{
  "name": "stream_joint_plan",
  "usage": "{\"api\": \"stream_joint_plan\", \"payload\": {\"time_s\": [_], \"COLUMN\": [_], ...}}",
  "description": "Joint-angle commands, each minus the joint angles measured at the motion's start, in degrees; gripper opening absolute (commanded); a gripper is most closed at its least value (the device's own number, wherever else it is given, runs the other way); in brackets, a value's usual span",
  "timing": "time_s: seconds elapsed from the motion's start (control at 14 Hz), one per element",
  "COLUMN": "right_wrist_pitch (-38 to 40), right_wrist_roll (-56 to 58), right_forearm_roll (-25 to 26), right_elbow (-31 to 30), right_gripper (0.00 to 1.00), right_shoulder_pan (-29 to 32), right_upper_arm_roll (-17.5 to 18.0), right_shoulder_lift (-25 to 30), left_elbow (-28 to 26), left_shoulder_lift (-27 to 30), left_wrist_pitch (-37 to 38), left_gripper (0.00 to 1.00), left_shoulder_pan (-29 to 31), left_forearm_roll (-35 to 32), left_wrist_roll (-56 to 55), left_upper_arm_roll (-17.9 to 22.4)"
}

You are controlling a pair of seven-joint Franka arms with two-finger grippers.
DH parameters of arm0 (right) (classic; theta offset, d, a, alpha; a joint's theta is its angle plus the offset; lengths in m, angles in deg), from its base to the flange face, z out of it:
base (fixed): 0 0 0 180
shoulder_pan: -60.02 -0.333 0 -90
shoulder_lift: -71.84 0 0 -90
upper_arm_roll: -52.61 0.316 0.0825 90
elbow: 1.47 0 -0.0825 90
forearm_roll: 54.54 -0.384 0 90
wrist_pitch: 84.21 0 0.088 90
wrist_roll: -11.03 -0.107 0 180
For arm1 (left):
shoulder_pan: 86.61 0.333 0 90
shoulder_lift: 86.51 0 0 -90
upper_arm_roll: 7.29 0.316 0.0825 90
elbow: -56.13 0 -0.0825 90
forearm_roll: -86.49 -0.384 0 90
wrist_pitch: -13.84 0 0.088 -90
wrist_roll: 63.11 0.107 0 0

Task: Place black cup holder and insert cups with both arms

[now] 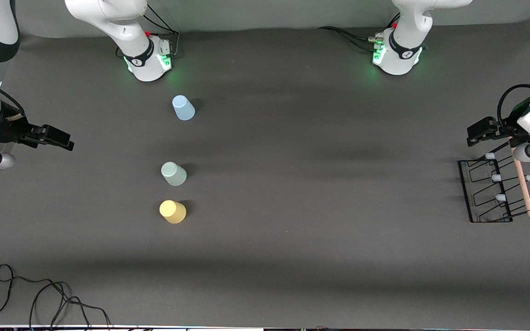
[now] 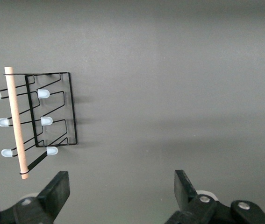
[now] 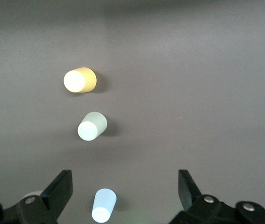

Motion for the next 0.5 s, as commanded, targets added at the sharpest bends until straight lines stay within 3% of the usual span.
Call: {"api": "stream_joint_plan", "payload": {"time_s": [0.0, 0.43], "right_wrist_pitch": [1.13, 1.04], "right_wrist_roll": [-0.65, -0.30], "right_forearm_roll": [-0.97, -0.71], "right_elbow": [1.07, 1.25], "right_gripper": [1.00, 1.00], "right_shoulder_pan": [-0.01, 0.17], "right_upper_arm_roll": [-0.25, -0.51], "right_shoulder_lift": [-0.44, -0.53], "left_elbow": [-0.57, -0.57], "left_shoulder_lift": [1.21, 1.47], "left_wrist_pitch": [0.33, 0.42], "left_gripper": [1.00, 1.00], "left_shoulder_pan": [-1.06, -1.06], "left_forearm_roll": [-0.21, -0.20], "left_wrist_roll": [0.70, 2.19], "left_upper_arm_roll": [0.99, 0.99]}}
